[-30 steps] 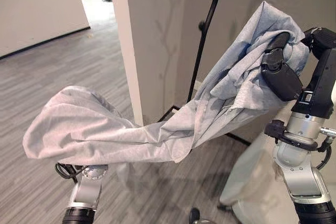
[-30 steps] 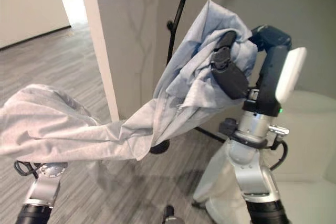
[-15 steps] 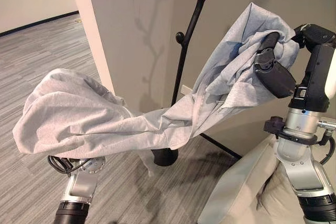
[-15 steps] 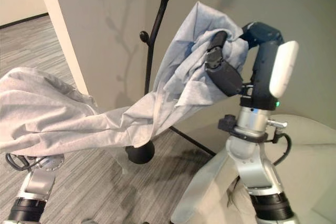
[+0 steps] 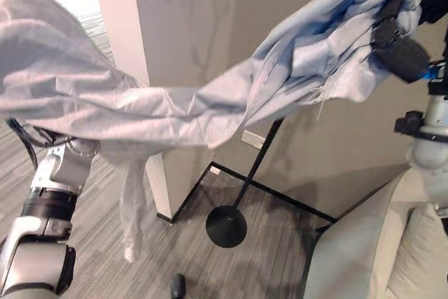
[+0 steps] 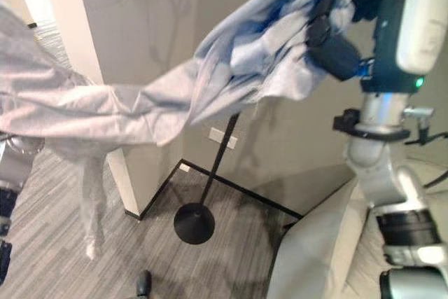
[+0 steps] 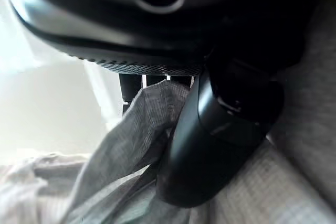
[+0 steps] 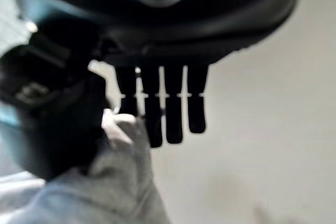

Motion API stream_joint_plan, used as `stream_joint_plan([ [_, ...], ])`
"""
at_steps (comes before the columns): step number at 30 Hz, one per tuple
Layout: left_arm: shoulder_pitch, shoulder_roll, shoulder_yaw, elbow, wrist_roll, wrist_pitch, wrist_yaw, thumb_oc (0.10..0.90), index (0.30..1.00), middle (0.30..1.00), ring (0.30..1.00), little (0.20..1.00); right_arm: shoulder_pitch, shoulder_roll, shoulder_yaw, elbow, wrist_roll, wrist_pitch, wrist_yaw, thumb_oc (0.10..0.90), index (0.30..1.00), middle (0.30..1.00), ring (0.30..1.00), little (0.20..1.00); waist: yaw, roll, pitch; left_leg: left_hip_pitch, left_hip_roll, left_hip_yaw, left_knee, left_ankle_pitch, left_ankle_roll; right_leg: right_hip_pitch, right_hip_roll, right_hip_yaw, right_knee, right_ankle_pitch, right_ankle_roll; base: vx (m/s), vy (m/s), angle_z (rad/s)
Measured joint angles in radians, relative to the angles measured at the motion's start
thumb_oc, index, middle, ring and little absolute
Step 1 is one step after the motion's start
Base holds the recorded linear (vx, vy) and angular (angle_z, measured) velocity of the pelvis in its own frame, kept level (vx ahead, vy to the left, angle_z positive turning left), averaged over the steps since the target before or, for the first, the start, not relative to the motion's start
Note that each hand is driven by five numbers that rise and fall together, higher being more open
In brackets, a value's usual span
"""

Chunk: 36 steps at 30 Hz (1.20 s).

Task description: Hang the clothes on the sofa on the clothes rack.

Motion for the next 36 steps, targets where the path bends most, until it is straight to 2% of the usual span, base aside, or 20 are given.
stream_joint_plan([
  [4, -0.057, 0.009, -0.023, 0.002, -0.018, -0.001, -0.019, 0.400, 0.300, 0.300, 0.300, 0.300, -0.023, -0.060, 0.010, 0.087, 0.025, 0.053, -0.018, 0.400, 0.300, 0.300, 0.300, 0.300, -0.020, 0.005, -0.004, 0.028, -0.031, 0.030, 0.000, -0.026, 0.004, 0.004, -0.017, 0.014, -0.003, 0.002, -0.003, 0.12, 0.177, -0.22],
  [7, -0.069, 0.007, -0.050, 0.014, -0.040, -0.023, 0.012, 0.400, 0.300, 0.300, 0.300, 0.300, -0.039, -0.117, 0.040, 0.220, 0.035, 0.105, -0.012, 0.400, 0.300, 0.300, 0.300, 0.300, -0.013, 0.040, 0.001, 0.037, -0.039, 0.056, 0.034, -0.082, 0.025, -0.069, -0.015, 0.029, 0.174, 0.001, 0.002, 0.02, 0.461, -0.05],
  [8, -0.148, -0.003, -0.129, 0.082, -0.069, -0.028, 0.059, 0.400, 0.300, 0.300, 0.300, 0.300, -0.067, -0.164, 0.079, 0.270, 0.035, 0.108, -0.022, 0.400, 0.300, 0.300, 0.300, 0.300, -0.006, 0.046, 0.032, -0.020, -0.045, 0.079, 0.172, -0.141, 0.093, -0.211, -0.058, 0.048, 0.453, -0.036, 0.046, 0.18, 0.121, 0.56],
  [9, -0.258, 0.020, -0.242, 0.179, -0.079, -0.041, 0.061, 0.400, 0.300, 0.300, 0.300, 0.300, -0.120, -0.236, 0.179, 0.363, 0.032, 0.115, -0.006, 0.400, 0.300, 0.300, 0.300, 0.300, -0.020, 0.098, 0.078, -0.005, -0.032, 0.075, 0.209, -0.198, 0.068, -0.388, -0.078, 0.059, 0.791, 0.042, 0.048, 0.34, 0.014, 0.57],
  [10, -0.271, 0.099, -0.246, 0.189, -0.077, -0.035, -0.019, 0.400, 0.300, 0.300, 0.300, 0.300, -0.155, -0.232, 0.230, 0.360, 0.033, 0.128, 0.013, 0.400, 0.300, 0.300, 0.300, 0.300, -0.033, 0.103, 0.076, 0.051, -0.033, 0.148, 0.128, -0.187, 0.039, -0.469, -0.082, 0.025, 0.738, 0.047, 0.022, 0.42, -0.176, 0.56],
  [11, -0.271, 0.128, -0.234, 0.191, -0.076, -0.026, -0.033, 0.400, 0.300, 0.300, 0.300, 0.300, -0.164, -0.230, 0.230, 0.355, 0.030, 0.118, 0.006, 0.400, 0.300, 0.300, 0.300, 0.300, -0.037, 0.095, 0.072, 0.074, -0.048, 0.172, 0.069, -0.201, -0.067, -0.490, -0.070, -0.012, 0.651, 0.055, -0.014, 0.34, -0.195, 0.15],
  [12, -0.280, 0.153, -0.219, 0.193, -0.075, -0.020, -0.045, 0.400, 0.300, 0.300, 0.300, 0.300, -0.173, -0.216, 0.230, 0.363, 0.030, 0.115, 0.003, 0.400, 0.300, 0.300, 0.300, 0.300, -0.047, 0.036, 0.065, 0.057, -0.094, 0.145, 0.194, -0.251, -0.035, -0.512, -0.105, -0.001, 0.541, 0.028, -0.028, 0.22, -0.187, 0.23],
  [13, -0.298, 0.176, -0.211, 0.183, -0.081, -0.010, -0.044, 0.400, 0.300, 0.300, 0.300, 0.300, -0.178, -0.262, 0.234, 0.364, 0.030, 0.110, 0.004, 0.400, 0.300, 0.300, 0.300, 0.300, -0.047, 0.032, 0.048, -0.001, -0.074, 0.027, 0.450, -0.382, 0.046, -0.512, -0.065, 0.060, 0.336, 0.001, 0.059, 0.30, -0.277, 0.12],
  [14, -0.278, 0.209, -0.168, 0.205, -0.083, 0.009, -0.030, 0.400, 0.300, 0.300, 0.300, 0.300, -0.131, -0.276, 0.212, 0.356, 0.027, 0.109, -0.003, 0.400, 0.300, 0.300, 0.300, 0.300, -0.033, 0.031, 0.029, 0.086, -0.072, 0.022, 0.323, -0.394, 0.021, -0.450, 0.026, 0.066, 0.155, 0.097, -0.056, 0.37, -0.346, -0.03],
  [15, -0.275, 0.191, -0.146, 0.252, -0.098, 0.023, -0.034, 0.400, 0.300, 0.300, 0.300, 0.300, -0.129, -0.276, 0.214, 0.365, 0.035, 0.114, 0.006, 0.400, 0.300, 0.300, 0.300, 0.300, -0.030, 0.069, -0.043, 0.152, -0.038, 0.011, 0.188, -0.334, -0.033, -0.387, 0.118, 0.035, 0.164, 0.105, -0.108, 0.35, -0.342, -0.07],
  [17, -0.278, 0.168, -0.114, 0.262, -0.103, 0.023, -0.037, 0.400, 0.300, 0.300, 0.300, 0.300, -0.152, -0.304, 0.215, 0.385, 0.037, 0.108, 0.005, 0.400, 0.300, 0.300, 0.300, 0.300, -0.038, 0.067, -0.066, 0.196, -0.018, 0.012, 0.139, -0.291, -0.087, -0.246, 0.164, 0.025, -0.013, 0.190, -0.177, 0.12, -0.178, 0.08],
  [19, -0.246, 0.135, -0.108, 0.249, -0.102, 0.021, -0.054, 0.400, 0.300, 0.300, 0.300, 0.300, -0.164, -0.294, 0.225, 0.405, 0.042, 0.108, 0.006, 0.400, 0.300, 0.300, 0.300, 0.300, -0.028, 0.038, -0.063, 0.157, -0.017, 0.007, 0.243, -0.297, -0.104, -0.207, 0.147, 0.029, -0.043, 0.197, -0.187, 0.12, -0.209, 0.06],
  [21, -0.166, 0.098, -0.088, 0.162, -0.100, 0.020, -0.068, 0.400, 0.300, 0.300, 0.300, 0.300, -0.155, -0.290, 0.217, 0.411, 0.054, 0.120, 0.007, 0.400, 0.300, 0.300, 0.300, 0.300, -0.047, 0.035, -0.065, 0.128, 0.043, 0.006, 0.173, -0.313, -0.104, -0.197, 0.149, 0.031, -0.042, 0.186, -0.197, 0.08, -0.129, 0.19],
  [24, -0.122, 0.068, -0.097, 0.097, -0.093, 0.011, -0.096, 0.400, 0.300, 0.300, 0.300, 0.300, -0.155, -0.288, 0.203, 0.431, 0.059, 0.120, 0.011, 0.400, 0.300, 0.300, 0.300, 0.300, -0.031, 0.071, -0.044, 0.137, 0.165, -0.024, 0.041, -0.140, -0.159, -0.190, 0.199, 0.046, -0.042, 0.160, -0.183, 0.06, -0.107, -0.23],
  [30, -0.100, 0.047, -0.096, 0.078, -0.094, 0.016, -0.118, 0.400, 0.300, 0.300, 0.300, 0.300, -0.145, -0.272, 0.142, 0.437, 0.070, 0.119, 0.020, 0.400, 0.300, 0.300, 0.300, 0.300, -0.069, 0.063, -0.038, 0.153, 0.154, -0.037, 0.008, -0.143, -0.159, -0.187, 0.191, 0.040, -0.043, 0.143, -0.156, 0.06, -0.090, 0.01],
  [31, -0.100, 0.048, -0.091, 0.060, -0.093, 0.019, -0.118, 0.400, 0.300, 0.300, 0.300, 0.300, -0.132, -0.264, 0.107, 0.417, 0.075, 0.118, 0.021, 0.438, 0.356, 0.356, 0.356, 0.356, -0.068, 0.062, -0.038, 0.154, 0.156, -0.037, 0.008, -0.143, -0.159, -0.186, 0.192, 0.039, -0.043, 0.138, -0.149, 0.06, -0.067, 0.01],
  [32, -0.099, 0.048, -0.085, 0.048, -0.093, 0.020, -0.118, 0.400, 0.300, 0.300, 0.300, 0.300, -0.120, -0.253, 0.078, 0.392, 0.080, 0.119, 0.022, 0.588, 0.582, 0.582, 0.582, 0.582, -0.067, 0.063, -0.038, 0.154, 0.157, -0.037, 0.008, -0.143, -0.159, -0.186, 0.192, 0.038, -0.043, 0.137, -0.148, 0.07, -0.058, 0.02],
  [33, -0.089, 0.051, -0.040, -0.021, -0.065, 0.024, -0.120, 0.400, 0.300, 0.300, 0.300, 0.300, -0.026, -0.161, -0.072, 0.242, 0.101, 0.100, 0.019, 0.800, 0.900, 0.900, 0.900, 0.900, -0.063, 0.066, -0.034, 0.159, 0.166, -0.037, 0.007, -0.142, -0.160, -0.180, 0.202, 0.034, -0.044, 0.133, -0.143, 0.09, -0.073, 0.08],
  [34, -0.088, 0.058, -0.002, -0.043, -0.033, 0.024, -0.119, 0.400, 0.300, 0.300, 0.300, 0.300, 0.007, -0.135, -0.092, 0.186, 0.101, 0.075, 0.014, 0.800, 0.900, 0.900, 0.900, 0.900, -0.062, 0.077, -0.027, 0.164, 0.176, -0.040, 0.005, -0.142, -0.161, -0.172, 0.211, 0.026, -0.044, 0.128, -0.141, 0.09, -0.065, 0.18],
  [36, -0.065, 0.068, 0.066, -0.154, 0.030, 0.026, -0.118, 0.400, 0.300, 0.300, 0.300, 0.300, 0.278, 0.072, -0.276, -0.175, 0.103, 0.023, 0.017, 0.800, 0.900, 0.900, 0.900, 0.900, -0.038, 0.109, -0.007, 0.176, 0.198, -0.043, 0.002, -0.148, -0.169, -0.156, 0.233, 0.023, -0.051, 0.109, -0.142, 0.08, -0.057, 0.17],
])
